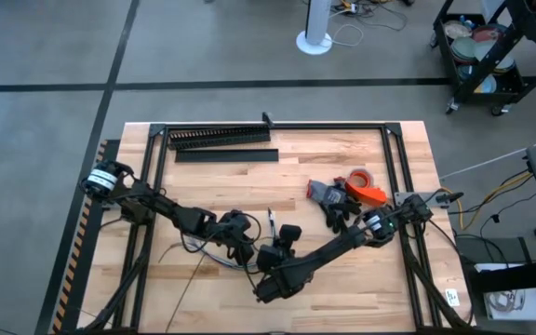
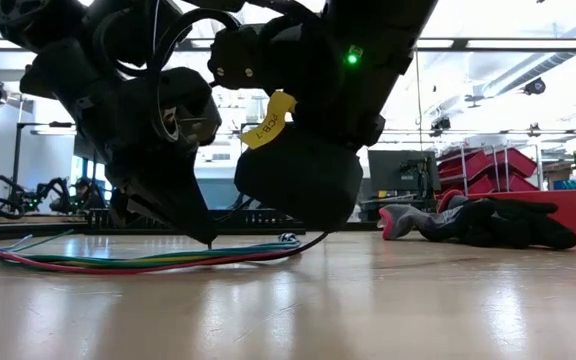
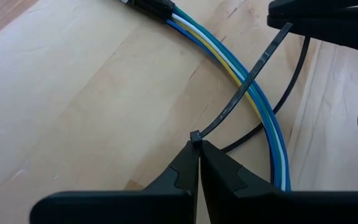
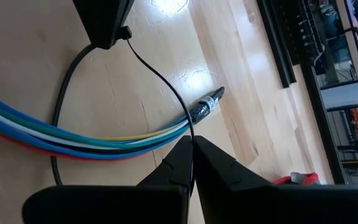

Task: Ziptie cables
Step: Wrap the black zip tie on the cable

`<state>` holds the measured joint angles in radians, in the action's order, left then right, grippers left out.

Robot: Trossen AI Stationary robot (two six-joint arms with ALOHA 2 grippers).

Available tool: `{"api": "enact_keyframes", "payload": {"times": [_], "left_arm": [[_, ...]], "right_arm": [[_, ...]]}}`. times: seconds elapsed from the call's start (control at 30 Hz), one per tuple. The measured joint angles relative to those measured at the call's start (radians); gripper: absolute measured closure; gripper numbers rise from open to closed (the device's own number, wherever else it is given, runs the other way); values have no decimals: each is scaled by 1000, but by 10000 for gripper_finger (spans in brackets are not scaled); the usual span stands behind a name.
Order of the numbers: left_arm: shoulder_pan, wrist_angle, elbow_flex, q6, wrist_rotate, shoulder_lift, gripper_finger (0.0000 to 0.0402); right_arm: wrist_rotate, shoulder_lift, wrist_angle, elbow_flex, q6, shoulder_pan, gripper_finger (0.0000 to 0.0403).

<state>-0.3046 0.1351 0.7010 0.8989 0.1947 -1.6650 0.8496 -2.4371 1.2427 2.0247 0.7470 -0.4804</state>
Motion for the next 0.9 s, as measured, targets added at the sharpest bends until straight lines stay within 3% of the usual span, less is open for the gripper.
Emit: {"api": "enact_keyframes", "payload": {"times": [0.7,0.9], "left_arm": [[0,4,1,-9,2,0,402],[0,30,2,-26,1,0,402]], "right_arm": [[-40,0,-48,0,-4,-23,403],[-3,0,-56,0,20,-34,403]]}}
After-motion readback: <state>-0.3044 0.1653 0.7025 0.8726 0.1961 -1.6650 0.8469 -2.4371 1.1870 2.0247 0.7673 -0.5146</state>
